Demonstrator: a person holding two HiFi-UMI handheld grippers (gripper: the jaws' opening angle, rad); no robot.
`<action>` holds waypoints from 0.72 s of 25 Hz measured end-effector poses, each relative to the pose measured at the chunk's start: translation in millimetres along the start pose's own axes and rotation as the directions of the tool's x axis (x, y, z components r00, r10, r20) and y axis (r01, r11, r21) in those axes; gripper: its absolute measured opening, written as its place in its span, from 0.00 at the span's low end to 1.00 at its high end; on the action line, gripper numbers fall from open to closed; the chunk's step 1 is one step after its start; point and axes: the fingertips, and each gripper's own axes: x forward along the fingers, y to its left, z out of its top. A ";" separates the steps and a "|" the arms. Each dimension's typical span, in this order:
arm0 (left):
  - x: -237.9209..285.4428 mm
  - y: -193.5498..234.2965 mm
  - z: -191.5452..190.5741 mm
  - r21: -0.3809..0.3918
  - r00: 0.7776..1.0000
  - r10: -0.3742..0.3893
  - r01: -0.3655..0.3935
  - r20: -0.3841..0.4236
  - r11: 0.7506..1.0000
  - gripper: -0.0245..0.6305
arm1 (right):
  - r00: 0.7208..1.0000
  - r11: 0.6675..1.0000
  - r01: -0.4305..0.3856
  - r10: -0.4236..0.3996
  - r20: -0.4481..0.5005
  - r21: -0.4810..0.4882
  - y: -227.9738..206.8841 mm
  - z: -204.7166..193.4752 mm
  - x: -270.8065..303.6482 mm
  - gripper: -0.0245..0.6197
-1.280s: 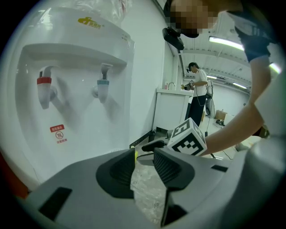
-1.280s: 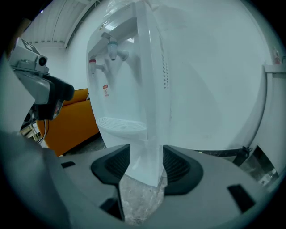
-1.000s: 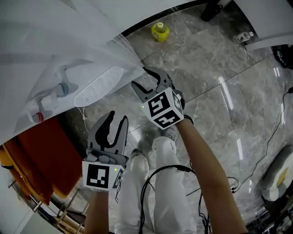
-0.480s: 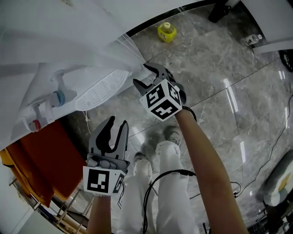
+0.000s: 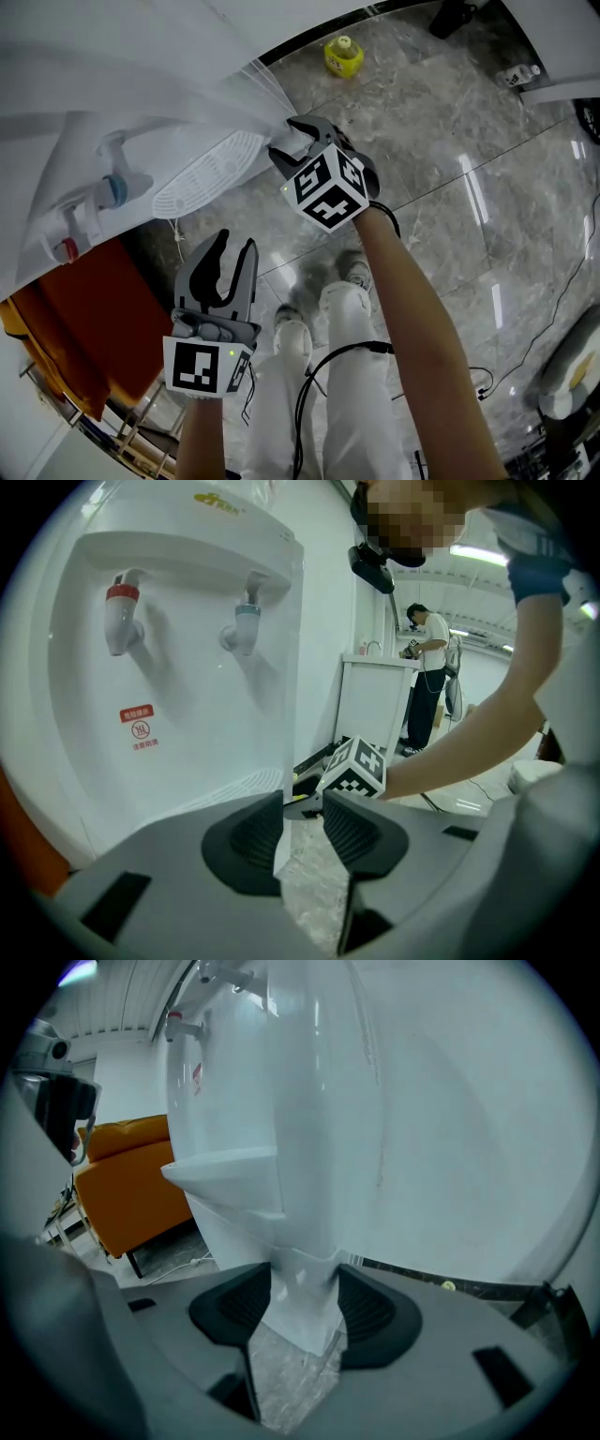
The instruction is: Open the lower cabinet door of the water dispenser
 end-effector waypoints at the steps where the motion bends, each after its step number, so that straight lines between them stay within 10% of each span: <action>1: 0.1 -1.3 0.2 -0.001 1.000 -0.002 0.002 0.001 1.000 0.26 | 1.000 1.000 0.002 -0.002 -0.001 0.001 -0.2 -0.2 -0.3 0.39; 18: -2.8 -9.1 -2.5 -0.010 1.000 -0.012 0.012 0.013 1.000 0.26 | 0.999 0.999 0.041 -0.040 -0.025 0.022 3.7 -3.8 -7.5 0.37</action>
